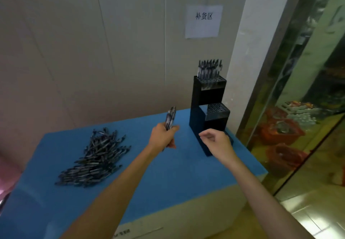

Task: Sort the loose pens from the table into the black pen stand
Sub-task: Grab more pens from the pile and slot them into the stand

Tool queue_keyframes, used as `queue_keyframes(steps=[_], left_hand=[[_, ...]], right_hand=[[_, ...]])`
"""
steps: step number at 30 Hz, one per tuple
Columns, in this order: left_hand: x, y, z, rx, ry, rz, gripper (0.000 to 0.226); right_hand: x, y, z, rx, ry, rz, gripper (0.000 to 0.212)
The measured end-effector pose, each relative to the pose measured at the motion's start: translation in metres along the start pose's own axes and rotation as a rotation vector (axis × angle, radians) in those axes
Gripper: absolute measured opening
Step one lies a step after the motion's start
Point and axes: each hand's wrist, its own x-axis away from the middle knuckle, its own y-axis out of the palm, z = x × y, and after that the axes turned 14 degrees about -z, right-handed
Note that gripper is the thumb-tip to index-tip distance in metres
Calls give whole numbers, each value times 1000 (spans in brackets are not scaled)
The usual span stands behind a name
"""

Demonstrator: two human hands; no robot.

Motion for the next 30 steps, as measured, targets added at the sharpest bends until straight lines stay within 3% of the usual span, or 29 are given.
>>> queue_keyframes(steps=[15, 24, 30], left_hand=[[-63, 104, 85, 20, 71, 61, 43], [-127, 142, 115, 49, 90, 104, 36], [-159, 154, 132, 12, 62, 147, 26]], right_hand=[[-26, -131, 18, 77, -135, 1, 14], [-81, -179, 25, 84, -226, -39, 13], [-118, -198, 20, -63, -248, -54, 12]])
